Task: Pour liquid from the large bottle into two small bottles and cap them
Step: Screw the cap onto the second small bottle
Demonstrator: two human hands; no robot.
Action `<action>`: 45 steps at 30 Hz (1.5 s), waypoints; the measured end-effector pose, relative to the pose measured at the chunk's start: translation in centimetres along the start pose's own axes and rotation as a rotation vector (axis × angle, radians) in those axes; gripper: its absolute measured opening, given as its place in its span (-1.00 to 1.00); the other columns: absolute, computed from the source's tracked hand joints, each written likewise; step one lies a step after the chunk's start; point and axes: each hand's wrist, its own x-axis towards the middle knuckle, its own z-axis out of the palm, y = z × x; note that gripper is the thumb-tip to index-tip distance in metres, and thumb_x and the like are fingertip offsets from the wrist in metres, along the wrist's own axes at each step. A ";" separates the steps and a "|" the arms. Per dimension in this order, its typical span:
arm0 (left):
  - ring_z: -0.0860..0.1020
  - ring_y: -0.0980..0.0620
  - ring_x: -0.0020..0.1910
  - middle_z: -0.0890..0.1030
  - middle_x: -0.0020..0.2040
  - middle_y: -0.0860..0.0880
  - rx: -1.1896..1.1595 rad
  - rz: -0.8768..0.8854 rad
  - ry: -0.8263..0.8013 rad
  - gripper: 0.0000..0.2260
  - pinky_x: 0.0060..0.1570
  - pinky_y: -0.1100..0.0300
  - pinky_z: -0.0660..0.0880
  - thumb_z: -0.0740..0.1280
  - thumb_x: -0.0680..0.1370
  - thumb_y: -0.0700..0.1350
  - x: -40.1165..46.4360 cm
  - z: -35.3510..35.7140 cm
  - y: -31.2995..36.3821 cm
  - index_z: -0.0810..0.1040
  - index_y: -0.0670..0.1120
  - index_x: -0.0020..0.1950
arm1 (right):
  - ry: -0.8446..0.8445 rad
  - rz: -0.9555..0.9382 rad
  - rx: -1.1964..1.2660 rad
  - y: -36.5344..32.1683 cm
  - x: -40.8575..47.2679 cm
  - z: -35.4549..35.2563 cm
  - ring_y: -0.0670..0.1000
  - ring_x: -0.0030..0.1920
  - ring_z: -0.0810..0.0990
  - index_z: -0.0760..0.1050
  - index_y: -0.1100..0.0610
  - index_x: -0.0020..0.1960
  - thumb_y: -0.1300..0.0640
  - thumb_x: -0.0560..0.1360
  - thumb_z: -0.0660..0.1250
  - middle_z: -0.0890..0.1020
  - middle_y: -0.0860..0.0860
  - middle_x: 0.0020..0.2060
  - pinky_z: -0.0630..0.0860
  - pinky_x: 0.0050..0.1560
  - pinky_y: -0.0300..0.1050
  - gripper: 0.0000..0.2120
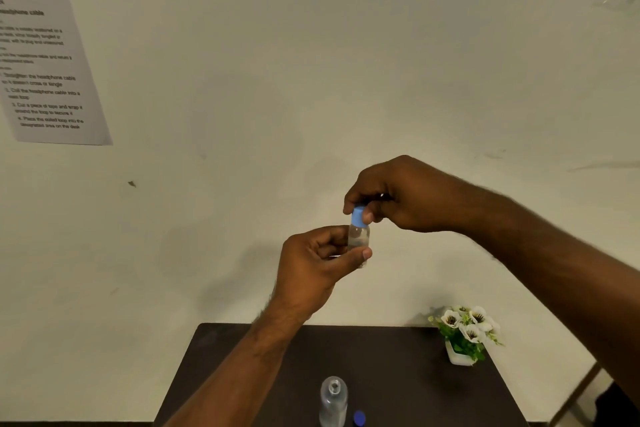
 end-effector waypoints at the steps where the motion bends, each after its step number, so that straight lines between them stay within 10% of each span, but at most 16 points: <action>1: 0.75 0.09 -0.12 0.77 -0.12 0.09 0.002 0.001 0.002 -0.75 0.01 0.24 0.67 0.58 0.43 -0.14 -0.1 0.0 -0.2 0.72 0.00 0.09 | 0.001 -0.014 -0.027 0.0 0.0 0.3 -0.20 -0.16 0.63 0.68 0.00 0.11 0.23 0.53 0.43 0.64 -0.22 -0.13 0.50 -0.11 -0.33 -0.79; 11: 0.74 0.09 -0.09 0.77 -0.08 0.07 0.089 -0.129 -0.069 -0.72 0.00 0.25 0.66 0.60 0.42 -0.11 -4.4 -1.8 -5.6 0.73 -0.04 0.11 | -0.050 -0.006 0.219 1.3 -2.7 6.2 -0.15 0.18 0.63 0.37 -0.22 0.47 0.01 0.49 0.50 0.47 -0.28 0.39 0.54 0.23 -0.19 -0.39; 34: 0.69 0.02 -0.10 0.72 -0.15 -0.01 0.474 -0.722 -0.273 -0.84 -0.01 0.02 0.62 0.56 0.39 -0.16 -22.8 -6.0 -30.4 0.67 -0.06 -0.06 | -0.348 0.482 0.379 5.2 -17.0 37.0 -0.08 0.56 0.22 0.26 -0.12 0.57 -0.55 0.35 0.23 0.27 -0.13 0.58 0.25 0.55 0.03 -0.09; 45: 0.71 0.03 -0.06 0.73 -0.10 0.00 0.414 -0.806 -0.280 -0.79 0.04 0.03 0.65 0.55 0.39 -0.21 -25.1 -5.8 -34.5 0.67 -0.04 -0.02 | -0.335 0.597 0.389 4.5 -17.9 39.2 -0.09 0.55 0.23 0.29 -0.09 0.55 -0.30 0.42 0.39 0.28 -0.12 0.57 0.15 0.47 -0.20 -0.23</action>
